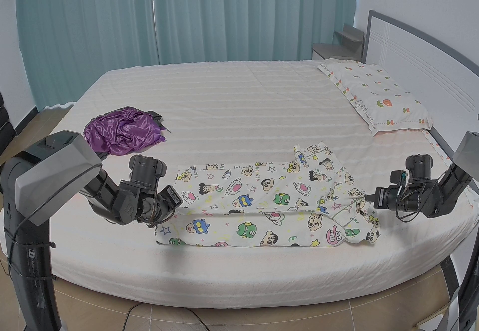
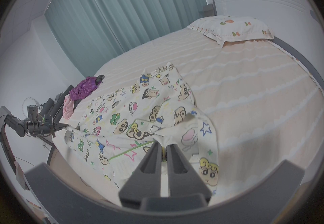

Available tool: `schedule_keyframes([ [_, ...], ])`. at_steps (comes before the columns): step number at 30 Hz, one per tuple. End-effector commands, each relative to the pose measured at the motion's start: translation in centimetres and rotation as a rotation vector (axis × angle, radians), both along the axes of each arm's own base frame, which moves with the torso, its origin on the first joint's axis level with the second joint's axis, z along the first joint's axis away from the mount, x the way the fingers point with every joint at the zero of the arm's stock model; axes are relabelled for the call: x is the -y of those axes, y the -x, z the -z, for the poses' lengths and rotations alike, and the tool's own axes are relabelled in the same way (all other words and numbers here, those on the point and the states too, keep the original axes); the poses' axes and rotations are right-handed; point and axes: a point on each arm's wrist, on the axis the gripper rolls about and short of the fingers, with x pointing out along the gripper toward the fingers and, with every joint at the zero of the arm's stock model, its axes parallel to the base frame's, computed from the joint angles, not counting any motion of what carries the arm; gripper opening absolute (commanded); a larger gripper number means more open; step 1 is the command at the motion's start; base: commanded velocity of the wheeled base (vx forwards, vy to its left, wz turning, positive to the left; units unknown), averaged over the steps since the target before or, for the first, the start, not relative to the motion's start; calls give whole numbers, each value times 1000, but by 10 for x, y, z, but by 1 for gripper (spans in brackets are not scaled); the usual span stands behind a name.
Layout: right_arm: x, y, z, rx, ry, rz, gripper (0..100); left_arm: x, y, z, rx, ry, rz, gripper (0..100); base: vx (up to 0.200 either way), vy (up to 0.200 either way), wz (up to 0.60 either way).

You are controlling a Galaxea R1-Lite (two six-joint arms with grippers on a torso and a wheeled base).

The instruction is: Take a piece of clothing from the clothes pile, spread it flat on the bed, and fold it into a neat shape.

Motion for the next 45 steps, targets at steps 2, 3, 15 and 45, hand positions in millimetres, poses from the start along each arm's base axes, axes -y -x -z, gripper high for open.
schedule_keyframes([
  [2, 0, -4, 23, -30, 9, 27, 0, 2, -7, 8, 3, 11, -10, 0, 0, 0, 0],
  [3, 0, -5, 24, -30, 9, 29, 0, 2, -7, 10, -1, 12, -10, 0, 0, 0, 0],
  [15, 0, -9, 25, -13, -37, 56, 100, 4, -16, 17, 2, 33, -39, 100, 0, 0, 0],
  [45, -64, 49, 18, -114, -394, 240, 100, -39, 91, -13, 20, 218, -86, 100, 0, 0, 0],
])
